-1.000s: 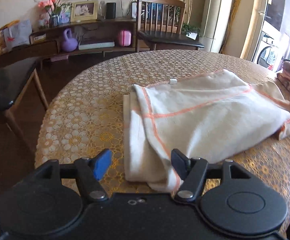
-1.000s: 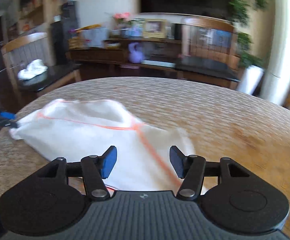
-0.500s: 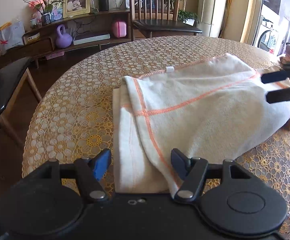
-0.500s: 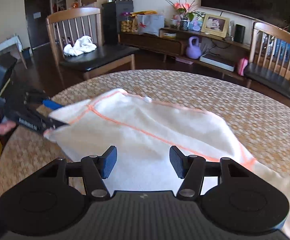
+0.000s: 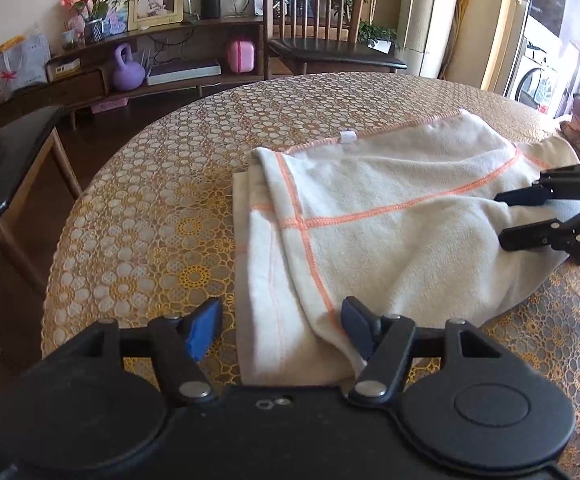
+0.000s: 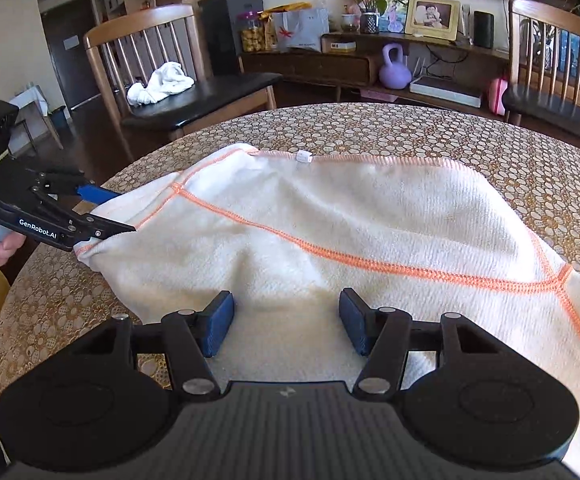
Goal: Fold clothes
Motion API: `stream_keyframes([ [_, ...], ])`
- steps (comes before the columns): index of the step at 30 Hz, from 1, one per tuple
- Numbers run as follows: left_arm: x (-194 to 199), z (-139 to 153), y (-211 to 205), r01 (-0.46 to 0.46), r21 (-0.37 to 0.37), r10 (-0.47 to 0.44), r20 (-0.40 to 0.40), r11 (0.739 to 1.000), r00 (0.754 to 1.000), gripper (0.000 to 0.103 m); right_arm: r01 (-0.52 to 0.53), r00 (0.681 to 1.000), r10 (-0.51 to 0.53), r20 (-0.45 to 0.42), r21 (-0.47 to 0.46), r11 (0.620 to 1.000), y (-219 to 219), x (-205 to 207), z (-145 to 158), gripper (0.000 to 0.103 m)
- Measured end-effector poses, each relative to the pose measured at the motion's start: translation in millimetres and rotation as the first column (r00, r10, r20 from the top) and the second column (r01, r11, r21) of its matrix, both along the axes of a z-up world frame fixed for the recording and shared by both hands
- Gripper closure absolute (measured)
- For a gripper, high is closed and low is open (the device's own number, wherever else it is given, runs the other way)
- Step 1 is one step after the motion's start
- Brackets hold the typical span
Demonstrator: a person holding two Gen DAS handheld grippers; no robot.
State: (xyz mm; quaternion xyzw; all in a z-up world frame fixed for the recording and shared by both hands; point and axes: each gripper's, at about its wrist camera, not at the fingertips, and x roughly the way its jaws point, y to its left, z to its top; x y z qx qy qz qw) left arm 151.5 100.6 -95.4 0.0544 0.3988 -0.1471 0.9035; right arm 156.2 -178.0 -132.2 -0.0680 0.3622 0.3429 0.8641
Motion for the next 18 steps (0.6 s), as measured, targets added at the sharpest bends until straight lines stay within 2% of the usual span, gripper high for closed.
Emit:
stream_keyframes([
  [4,-7,10,3,-0.007,0.029,0.007,0.027,1.000,1.000,0.000,0.003,0.995,-0.002,0.104,-0.008,1.000,7,-14,16,0.046],
  [7,-14,18,7,-0.011,0.067,0.008,0.048,0.998,0.999,0.000,-0.108,0.977,0.113,0.183,-0.036,0.994,26,-34,25,0.046],
  [9,-22,24,11,0.002,0.071,-0.006,0.050,0.997,0.999,0.000,-0.218,0.954,0.229,0.193,-0.073,0.973,48,-47,25,0.046],
  [12,-34,31,19,0.026,0.026,-0.027,0.035,0.999,0.999,0.000,-0.342,0.907,0.365,0.209,-0.137,0.930,79,-63,21,0.046],
  [18,-60,27,23,0.061,0.002,-0.061,0.014,0.998,0.998,0.000,-0.457,0.847,0.496,0.192,-0.216,0.863,138,-66,6,0.046],
])
